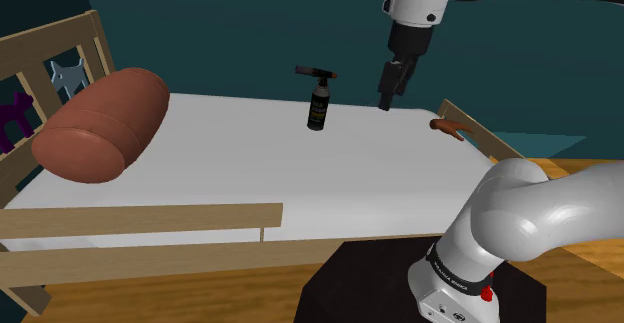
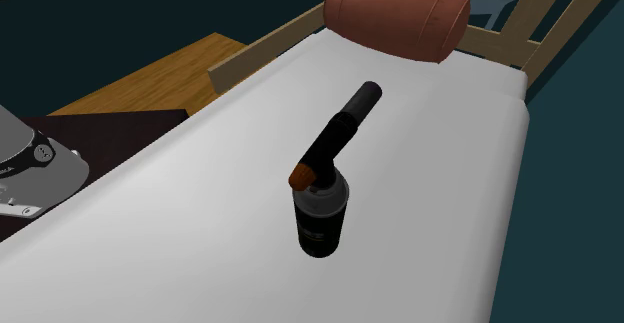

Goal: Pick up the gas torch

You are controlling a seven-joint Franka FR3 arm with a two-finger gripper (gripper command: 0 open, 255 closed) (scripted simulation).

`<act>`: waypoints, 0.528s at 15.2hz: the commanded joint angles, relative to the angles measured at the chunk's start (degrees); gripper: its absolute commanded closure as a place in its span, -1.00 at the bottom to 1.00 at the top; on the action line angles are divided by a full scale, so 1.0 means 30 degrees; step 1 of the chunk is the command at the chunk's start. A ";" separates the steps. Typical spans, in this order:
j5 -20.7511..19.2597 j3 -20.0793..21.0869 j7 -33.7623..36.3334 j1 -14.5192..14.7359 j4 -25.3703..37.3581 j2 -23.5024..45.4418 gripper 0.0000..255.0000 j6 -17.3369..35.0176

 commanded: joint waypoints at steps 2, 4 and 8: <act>-0.0253 -0.0427 -0.0613 -0.0047 0.0156 0.0461 -1.00 0.0371; -0.0696 -0.1263 -0.1823 -0.0111 0.0559 0.1459 -1.00 0.1102; -0.1287 -0.2841 -0.4214 -0.0133 0.1724 0.3724 -1.00 0.2467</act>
